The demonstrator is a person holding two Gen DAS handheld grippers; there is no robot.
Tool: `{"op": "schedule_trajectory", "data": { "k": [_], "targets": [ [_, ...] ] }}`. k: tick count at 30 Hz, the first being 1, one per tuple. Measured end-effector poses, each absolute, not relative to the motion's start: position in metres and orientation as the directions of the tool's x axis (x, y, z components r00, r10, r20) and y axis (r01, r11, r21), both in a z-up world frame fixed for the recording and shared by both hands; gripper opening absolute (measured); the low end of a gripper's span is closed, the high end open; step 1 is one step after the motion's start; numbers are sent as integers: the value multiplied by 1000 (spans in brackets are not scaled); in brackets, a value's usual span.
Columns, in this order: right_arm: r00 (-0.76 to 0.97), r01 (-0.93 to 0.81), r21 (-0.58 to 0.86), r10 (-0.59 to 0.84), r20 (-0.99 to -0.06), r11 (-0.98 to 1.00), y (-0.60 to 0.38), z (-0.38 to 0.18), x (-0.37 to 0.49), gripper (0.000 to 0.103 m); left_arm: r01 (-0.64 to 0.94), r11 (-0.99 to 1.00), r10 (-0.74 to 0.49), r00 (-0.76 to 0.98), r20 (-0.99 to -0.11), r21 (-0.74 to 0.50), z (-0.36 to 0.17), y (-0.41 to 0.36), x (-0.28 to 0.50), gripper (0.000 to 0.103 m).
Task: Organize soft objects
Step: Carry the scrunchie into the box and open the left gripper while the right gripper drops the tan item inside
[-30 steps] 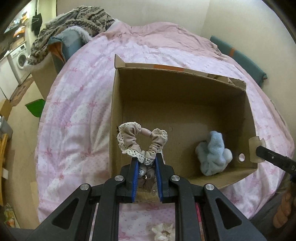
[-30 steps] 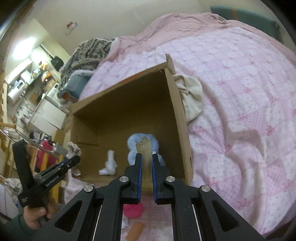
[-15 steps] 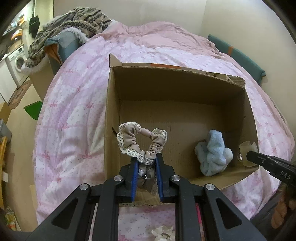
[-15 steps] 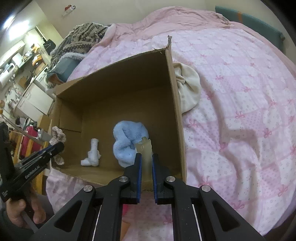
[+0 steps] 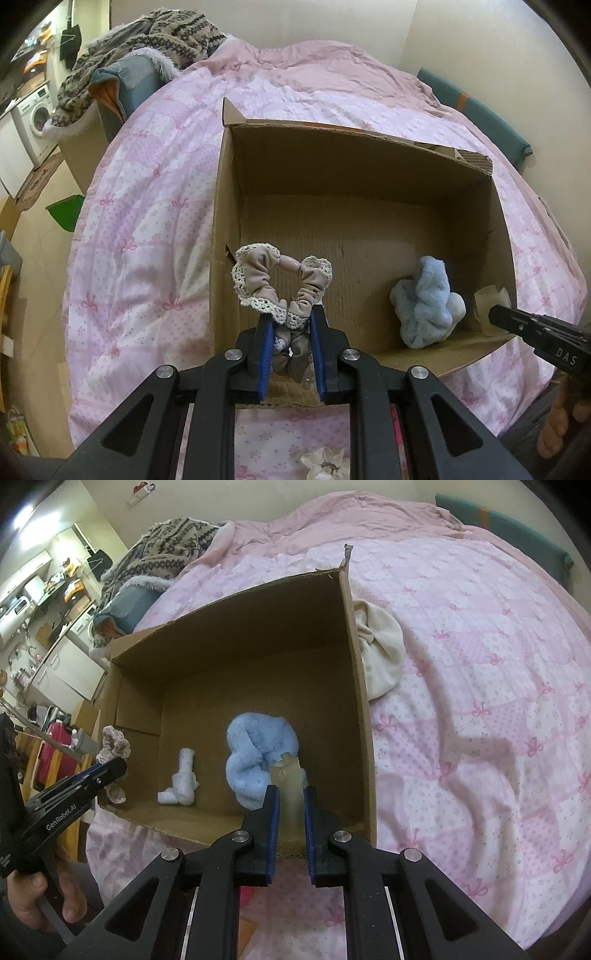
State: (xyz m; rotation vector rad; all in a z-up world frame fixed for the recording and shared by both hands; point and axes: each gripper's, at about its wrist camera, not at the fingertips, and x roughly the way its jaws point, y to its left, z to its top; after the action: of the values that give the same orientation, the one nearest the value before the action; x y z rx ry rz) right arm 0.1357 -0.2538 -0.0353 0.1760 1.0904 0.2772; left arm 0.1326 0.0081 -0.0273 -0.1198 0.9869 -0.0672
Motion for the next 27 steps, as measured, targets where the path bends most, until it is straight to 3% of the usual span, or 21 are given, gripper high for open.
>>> {"op": "schedule_trajectory", "data": {
  "k": [16, 23, 27],
  "targets": [
    [453, -138, 285, 317, -833, 948, -254, -31, 135, 20, 16, 989, -128, 564, -816, -144, -23, 4, 130, 21],
    [472, -139, 314, 341, -813, 939, -256, -25, 133, 24, 39, 993, -114, 610, -784, -114, -12, -4, 123, 49],
    [486, -138, 313, 339, -806, 940, -257, -22, 132, 27, 49, 996, -88, 643, -761, -74, -5, -9, 119, 58]
  ]
}}
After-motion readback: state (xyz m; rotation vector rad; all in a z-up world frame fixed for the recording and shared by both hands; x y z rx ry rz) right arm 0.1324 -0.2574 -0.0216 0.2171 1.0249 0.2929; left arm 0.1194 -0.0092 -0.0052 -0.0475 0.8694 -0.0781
